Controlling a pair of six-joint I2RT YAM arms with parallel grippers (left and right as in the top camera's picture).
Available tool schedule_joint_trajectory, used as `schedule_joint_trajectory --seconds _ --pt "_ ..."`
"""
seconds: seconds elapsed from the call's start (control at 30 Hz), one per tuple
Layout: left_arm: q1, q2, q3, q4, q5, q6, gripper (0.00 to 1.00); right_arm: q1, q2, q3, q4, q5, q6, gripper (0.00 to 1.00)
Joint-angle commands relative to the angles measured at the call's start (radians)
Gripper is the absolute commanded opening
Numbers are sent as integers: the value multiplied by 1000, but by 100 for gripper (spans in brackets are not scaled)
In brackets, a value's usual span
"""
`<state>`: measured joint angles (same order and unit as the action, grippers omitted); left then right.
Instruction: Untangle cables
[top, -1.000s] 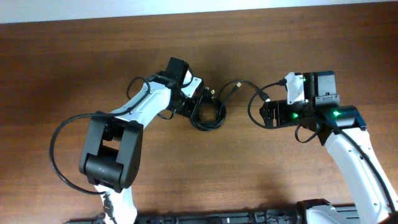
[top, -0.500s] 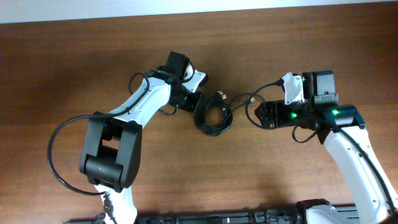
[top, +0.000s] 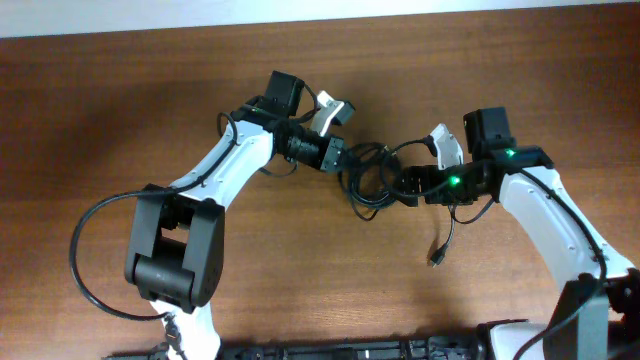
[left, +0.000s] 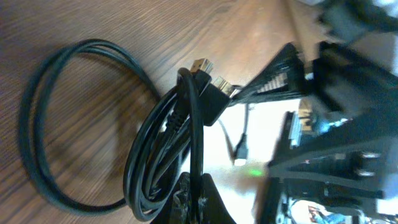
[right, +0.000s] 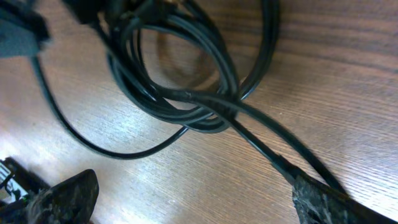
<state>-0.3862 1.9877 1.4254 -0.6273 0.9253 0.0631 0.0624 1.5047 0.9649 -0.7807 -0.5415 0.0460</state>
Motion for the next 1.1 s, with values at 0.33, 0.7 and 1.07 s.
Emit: schedule_joint_trajectory --seconds 0.33,0.7,1.07 --pt "-6 -47 31 13 186 -10 0 4 26 18 79 3 -3 98" --pt "-6 -47 31 13 186 -10 2 4 26 18 100 3 -3 99" --pt "-6 -47 31 13 186 -10 3 4 26 18 100 3 -3 98"
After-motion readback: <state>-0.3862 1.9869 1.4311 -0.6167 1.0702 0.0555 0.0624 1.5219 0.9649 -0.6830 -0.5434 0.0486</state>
